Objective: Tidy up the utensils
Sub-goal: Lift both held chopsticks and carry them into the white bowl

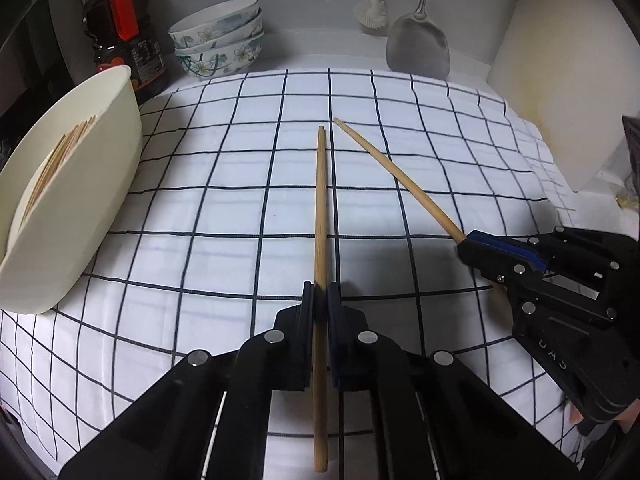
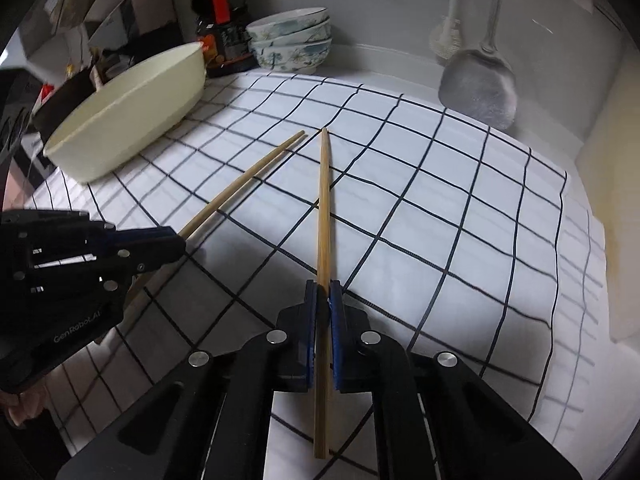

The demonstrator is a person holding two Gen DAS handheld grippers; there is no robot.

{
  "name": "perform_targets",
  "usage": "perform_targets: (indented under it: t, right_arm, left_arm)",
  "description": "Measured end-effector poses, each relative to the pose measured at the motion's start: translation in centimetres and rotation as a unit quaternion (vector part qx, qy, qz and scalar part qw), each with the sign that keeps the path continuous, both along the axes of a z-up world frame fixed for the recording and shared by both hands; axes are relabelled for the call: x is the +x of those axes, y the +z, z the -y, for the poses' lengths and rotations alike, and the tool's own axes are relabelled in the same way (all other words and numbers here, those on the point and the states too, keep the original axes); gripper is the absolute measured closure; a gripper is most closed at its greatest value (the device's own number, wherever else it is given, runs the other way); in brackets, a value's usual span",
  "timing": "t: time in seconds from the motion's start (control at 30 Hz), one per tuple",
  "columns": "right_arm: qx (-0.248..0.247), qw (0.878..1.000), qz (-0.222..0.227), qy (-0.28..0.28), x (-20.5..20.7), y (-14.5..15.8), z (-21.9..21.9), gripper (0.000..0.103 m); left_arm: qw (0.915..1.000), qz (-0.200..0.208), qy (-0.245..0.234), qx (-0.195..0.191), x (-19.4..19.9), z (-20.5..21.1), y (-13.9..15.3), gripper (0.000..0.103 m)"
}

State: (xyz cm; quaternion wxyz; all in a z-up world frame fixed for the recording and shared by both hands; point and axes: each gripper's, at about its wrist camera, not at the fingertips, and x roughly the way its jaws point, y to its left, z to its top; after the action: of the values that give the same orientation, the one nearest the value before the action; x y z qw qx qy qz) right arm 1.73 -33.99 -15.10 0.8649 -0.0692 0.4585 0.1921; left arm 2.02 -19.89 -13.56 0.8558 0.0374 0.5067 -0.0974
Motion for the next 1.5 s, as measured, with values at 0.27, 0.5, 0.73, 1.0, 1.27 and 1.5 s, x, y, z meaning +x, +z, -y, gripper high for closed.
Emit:
perform_targets:
  t: [0.27,0.5,0.73,1.0,1.27,1.5]
  right_arm:
    - [0.046,0.998,0.025,-0.035,-1.5,4.2,-1.0,0.097]
    - [0.099,0.993,0.061,-0.032,-2.0,10.1,-6.8,0.097]
    - [0.135,0.989,0.051,-0.038,1.6,11.4,-16.3,0.097]
    - [0.109,0.994,0.009,0.0,6.5,10.1,-24.1,0.097]
    - [0.088,0.994,-0.043,0.041,10.3,7.6,-27.8,0.097]
    - [0.069,0.993,-0.065,0.067,11.6,6.0,-29.4,0.097]
  left_arm:
    - [0.9993,0.035,0.006,-0.009,-1.4,-3.3,6.3,0.096]
    - [0.9978,0.064,0.019,-0.007,-0.7,-10.6,11.8,0.096]
    - [0.9951,0.067,0.071,0.011,2.9,-21.1,13.0,0.096]
    - [0.9911,0.021,0.131,0.003,6.6,-27.6,10.7,0.096]
    - [0.9839,-0.008,0.179,0.001,8.4,-29.2,8.8,0.096]
    - [0.9794,-0.026,0.2,0.009,9.6,-29.4,7.2,0.096]
